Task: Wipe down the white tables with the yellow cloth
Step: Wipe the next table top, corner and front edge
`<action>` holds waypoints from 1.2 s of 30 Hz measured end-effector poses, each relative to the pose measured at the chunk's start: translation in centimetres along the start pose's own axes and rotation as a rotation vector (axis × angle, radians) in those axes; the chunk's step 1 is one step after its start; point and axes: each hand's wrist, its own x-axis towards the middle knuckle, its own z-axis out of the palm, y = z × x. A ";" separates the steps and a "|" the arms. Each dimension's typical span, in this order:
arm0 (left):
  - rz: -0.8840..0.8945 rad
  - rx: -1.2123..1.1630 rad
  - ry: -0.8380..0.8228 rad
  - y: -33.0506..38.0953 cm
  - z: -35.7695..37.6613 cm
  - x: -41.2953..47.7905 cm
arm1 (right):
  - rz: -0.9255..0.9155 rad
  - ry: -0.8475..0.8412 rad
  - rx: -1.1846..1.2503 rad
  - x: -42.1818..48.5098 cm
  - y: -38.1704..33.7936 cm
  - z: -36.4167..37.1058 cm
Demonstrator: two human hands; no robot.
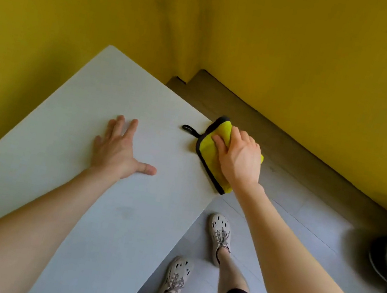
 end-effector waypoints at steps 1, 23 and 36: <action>0.102 -0.007 0.105 -0.4 0.9 -1.2 | 0.055 0.037 0.030 -1.3 0.3 0.1; 0.616 -0.026 0.556 -2.8 10.4 -6.4 | 0.591 0.202 0.693 -11.4 -7.1 1.5; 0.629 -0.063 0.597 -2.6 10.3 -6.2 | 0.457 0.179 0.679 -11.7 -6.2 1.6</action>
